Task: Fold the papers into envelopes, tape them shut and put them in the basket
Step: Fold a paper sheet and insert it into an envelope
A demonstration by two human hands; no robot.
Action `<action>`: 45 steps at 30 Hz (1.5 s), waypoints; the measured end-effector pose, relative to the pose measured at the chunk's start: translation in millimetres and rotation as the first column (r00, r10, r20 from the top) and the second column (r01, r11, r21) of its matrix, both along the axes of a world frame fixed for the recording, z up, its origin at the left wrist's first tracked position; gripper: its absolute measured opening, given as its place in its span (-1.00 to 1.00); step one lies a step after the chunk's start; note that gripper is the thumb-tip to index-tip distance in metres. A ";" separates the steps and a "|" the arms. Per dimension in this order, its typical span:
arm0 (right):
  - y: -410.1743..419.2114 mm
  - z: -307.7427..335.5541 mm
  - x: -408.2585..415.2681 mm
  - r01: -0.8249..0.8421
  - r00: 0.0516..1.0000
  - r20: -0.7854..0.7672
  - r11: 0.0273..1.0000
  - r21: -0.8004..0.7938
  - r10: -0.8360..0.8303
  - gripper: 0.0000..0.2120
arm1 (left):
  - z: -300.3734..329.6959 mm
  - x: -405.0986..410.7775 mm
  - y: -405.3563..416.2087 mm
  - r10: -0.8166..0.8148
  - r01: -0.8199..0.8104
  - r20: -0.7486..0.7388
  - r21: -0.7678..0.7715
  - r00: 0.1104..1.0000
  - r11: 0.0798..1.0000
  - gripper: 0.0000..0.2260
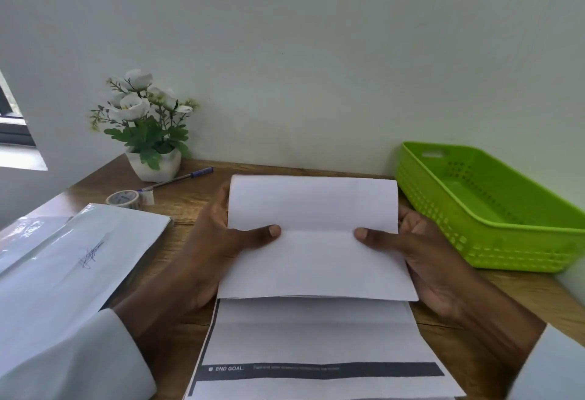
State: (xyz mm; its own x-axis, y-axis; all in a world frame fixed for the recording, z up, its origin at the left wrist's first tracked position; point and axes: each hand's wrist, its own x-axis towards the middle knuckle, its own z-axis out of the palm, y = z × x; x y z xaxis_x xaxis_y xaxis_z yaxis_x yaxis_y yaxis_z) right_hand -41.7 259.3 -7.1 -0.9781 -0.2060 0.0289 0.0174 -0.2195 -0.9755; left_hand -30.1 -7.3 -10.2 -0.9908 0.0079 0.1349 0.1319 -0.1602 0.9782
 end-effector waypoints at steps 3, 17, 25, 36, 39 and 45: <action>-1.3 2.5 -1.0 0.050 0.999 0.007 0.999 -0.016 -0.050 -0.61 | -0.6 -0.5 -2.3 -0.009 0.008 0.023 0.019 1.000 1.000 -0.31; -2.5 1.3 3.1 -0.032 0.998 0.050 0.999 0.010 0.032 -0.65 | 3.3 4.6 0.7 -0.163 0.127 0.256 0.153 0.953 0.980 -0.69; 9.0 19.8 -2.6 0.217 0.970 -0.175 0.920 0.327 -0.167 -0.46 | 7.6 5.0 0.2 -0.050 0.050 0.196 0.007 0.979 0.999 -0.73; -30.9 24.6 -7.9 0.320 0.824 -0.530 0.605 0.729 0.203 -0.90 | 0.5 0.3 0.2 -0.025 -0.031 -0.161 -0.335 0.987 0.942 -0.58; -35.3 20.1 -8.4 0.271 0.823 -0.510 0.617 0.739 0.249 -0.96 | 5.1 -1.7 1.2 0.000 -0.269 -0.423 -0.575 0.906 0.772 -0.64; -33.1 24.9 -8.0 0.272 0.833 -0.489 0.575 0.771 0.261 -0.94 | 7.4 0.3 5.5 -0.067 -0.267 -0.470 -0.606 0.880 0.749 -0.82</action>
